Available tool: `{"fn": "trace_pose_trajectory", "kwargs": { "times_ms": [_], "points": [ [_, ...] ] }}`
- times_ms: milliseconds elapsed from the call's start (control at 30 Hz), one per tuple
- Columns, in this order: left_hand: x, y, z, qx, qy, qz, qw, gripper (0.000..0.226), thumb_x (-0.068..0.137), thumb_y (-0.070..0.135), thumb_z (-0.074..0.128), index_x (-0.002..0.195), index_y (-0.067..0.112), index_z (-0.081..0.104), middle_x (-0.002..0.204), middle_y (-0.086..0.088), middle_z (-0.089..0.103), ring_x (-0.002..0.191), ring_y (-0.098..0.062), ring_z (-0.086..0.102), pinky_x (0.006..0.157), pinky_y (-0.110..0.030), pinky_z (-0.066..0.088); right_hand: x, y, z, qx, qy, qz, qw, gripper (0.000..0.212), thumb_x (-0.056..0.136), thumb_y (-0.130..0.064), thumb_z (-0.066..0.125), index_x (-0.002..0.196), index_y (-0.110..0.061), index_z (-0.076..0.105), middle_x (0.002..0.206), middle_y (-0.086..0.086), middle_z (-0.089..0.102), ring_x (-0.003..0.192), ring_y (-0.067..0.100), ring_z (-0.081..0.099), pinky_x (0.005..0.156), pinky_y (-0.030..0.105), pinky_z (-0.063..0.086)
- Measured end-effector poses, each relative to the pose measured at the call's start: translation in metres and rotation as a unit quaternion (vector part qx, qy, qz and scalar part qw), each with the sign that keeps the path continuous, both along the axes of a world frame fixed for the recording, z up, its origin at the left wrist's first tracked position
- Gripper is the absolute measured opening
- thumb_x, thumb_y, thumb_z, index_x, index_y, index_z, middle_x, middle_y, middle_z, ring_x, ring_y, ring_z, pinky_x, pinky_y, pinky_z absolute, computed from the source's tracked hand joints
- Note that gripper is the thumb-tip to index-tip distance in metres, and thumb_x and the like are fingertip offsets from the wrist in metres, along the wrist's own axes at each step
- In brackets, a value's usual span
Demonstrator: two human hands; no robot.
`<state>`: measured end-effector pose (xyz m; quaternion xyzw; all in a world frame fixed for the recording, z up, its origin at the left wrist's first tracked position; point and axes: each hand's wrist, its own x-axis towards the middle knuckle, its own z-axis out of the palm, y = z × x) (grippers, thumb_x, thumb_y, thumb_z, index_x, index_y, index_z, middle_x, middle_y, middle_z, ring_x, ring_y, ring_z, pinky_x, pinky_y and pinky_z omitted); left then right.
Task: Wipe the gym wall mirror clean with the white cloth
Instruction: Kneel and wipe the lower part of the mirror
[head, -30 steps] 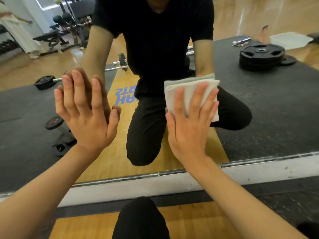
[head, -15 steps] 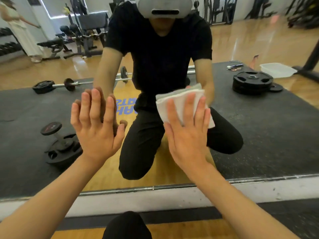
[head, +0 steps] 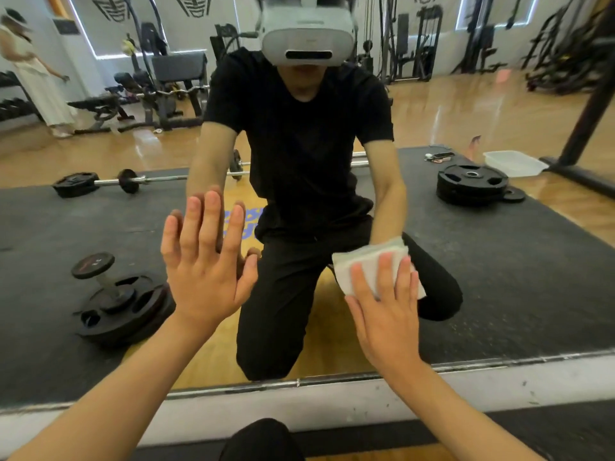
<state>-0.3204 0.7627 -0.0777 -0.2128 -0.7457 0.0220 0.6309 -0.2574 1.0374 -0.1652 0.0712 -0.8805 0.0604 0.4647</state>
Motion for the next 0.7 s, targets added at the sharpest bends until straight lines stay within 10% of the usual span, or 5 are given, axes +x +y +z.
{"fn": "trace_pose_trajectory", "kwargs": {
  "times_ms": [233, 500, 700],
  "points": [
    [0.002, -0.001, 0.001, 0.0, -0.014, 0.011, 1.0, 0.08, 0.103, 0.044, 0.05, 0.17, 0.016, 0.017, 0.178, -0.009, 0.0, 0.164, -0.029, 0.002, 0.131, -0.053, 0.009, -0.026, -0.044, 0.121, -0.073, 0.096, -0.011, 0.993, 0.06, 0.115, -0.046, 0.03, 0.167, -0.024, 0.011, 0.171, 0.02, 0.004, 0.159, 0.044, -0.005, 0.129, 0.051, -0.008],
    [0.001, 0.0, 0.0, -0.006, -0.01, 0.014, 1.0, 0.078, 0.102, 0.043, 0.049, 0.169, 0.015, 0.02, 0.178, -0.01, 0.002, 0.164, -0.03, 0.005, 0.132, -0.051, 0.008, -0.001, -0.013, -0.023, -0.057, 0.014, -0.019, 0.998, 0.059, 0.115, -0.044, 0.024, 0.168, -0.026, 0.007, 0.176, 0.009, -0.012, 0.161, 0.036, -0.012, 0.128, 0.058, 0.007],
    [0.003, -0.001, -0.001, -0.002, -0.015, 0.002, 1.0, 0.08, 0.101, 0.042, 0.051, 0.169, 0.016, 0.02, 0.178, -0.01, 0.005, 0.164, -0.03, 0.007, 0.132, -0.05, 0.008, -0.028, -0.035, 0.139, -0.092, 0.126, -0.001, 0.988, 0.058, 0.115, -0.042, 0.026, 0.168, -0.021, 0.014, 0.173, 0.022, 0.009, 0.159, 0.047, 0.002, 0.13, 0.055, -0.001]
  ]
}}
